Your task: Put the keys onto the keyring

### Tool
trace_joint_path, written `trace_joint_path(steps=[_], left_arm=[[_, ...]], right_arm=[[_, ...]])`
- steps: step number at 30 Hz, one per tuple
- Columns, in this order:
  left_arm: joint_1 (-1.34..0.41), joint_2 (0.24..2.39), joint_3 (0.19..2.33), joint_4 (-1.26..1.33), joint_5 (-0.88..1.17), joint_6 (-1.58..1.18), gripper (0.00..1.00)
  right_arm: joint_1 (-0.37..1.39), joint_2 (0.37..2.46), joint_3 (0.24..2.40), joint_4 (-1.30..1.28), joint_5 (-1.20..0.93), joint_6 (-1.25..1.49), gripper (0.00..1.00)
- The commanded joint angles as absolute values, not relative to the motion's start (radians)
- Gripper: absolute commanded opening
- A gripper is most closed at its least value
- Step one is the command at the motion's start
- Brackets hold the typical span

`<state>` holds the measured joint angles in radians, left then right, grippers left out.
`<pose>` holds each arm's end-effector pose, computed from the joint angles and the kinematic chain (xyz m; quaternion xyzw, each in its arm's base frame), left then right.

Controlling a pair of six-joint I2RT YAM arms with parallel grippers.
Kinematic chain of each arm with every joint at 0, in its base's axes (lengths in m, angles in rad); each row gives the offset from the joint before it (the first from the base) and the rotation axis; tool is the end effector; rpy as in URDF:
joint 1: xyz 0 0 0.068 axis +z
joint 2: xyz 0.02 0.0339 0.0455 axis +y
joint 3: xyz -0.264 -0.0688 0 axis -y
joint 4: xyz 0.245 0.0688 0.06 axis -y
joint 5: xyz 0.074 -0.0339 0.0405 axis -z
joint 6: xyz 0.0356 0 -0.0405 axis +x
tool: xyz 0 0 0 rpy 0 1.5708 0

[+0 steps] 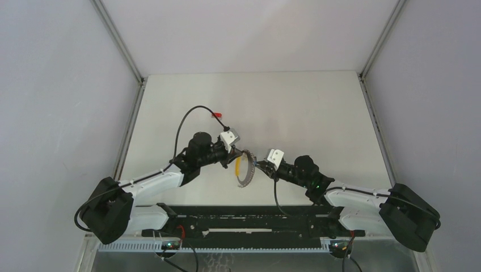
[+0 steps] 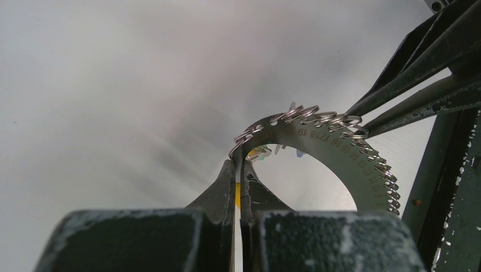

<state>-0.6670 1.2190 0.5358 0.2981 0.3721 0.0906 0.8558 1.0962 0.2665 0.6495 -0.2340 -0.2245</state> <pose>0.1933 -0.1687 0.2129 0.3974 0.7190 -0.3031 0.4828 0.1353 0.1684 0.1886 -0.4563 0.6156 0.2827 0.5770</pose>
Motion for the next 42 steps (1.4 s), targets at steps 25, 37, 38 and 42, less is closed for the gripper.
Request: trace_joint_path(steps=[25,37,38,42], left_arm=[[-0.669,1.205,0.552,0.344,0.417,-0.008,0.00],[-0.669,1.190,0.542,0.348,0.412,-0.012,0.00],[-0.669,1.190,0.542,0.348,0.409,-0.014,0.00],[-0.669,1.189,0.542,0.351,0.402,-0.022,0.00]], right_arm=[[0.966,1.062,0.286,0.730,-0.067,-0.289,0.23],[0.991,1.024,0.285,0.733,0.015,-0.274,0.15],[0.992,1.018,0.285,0.732,0.020,-0.270,0.15],[0.992,1.007,0.285,0.726,0.004,-0.271,0.15]])
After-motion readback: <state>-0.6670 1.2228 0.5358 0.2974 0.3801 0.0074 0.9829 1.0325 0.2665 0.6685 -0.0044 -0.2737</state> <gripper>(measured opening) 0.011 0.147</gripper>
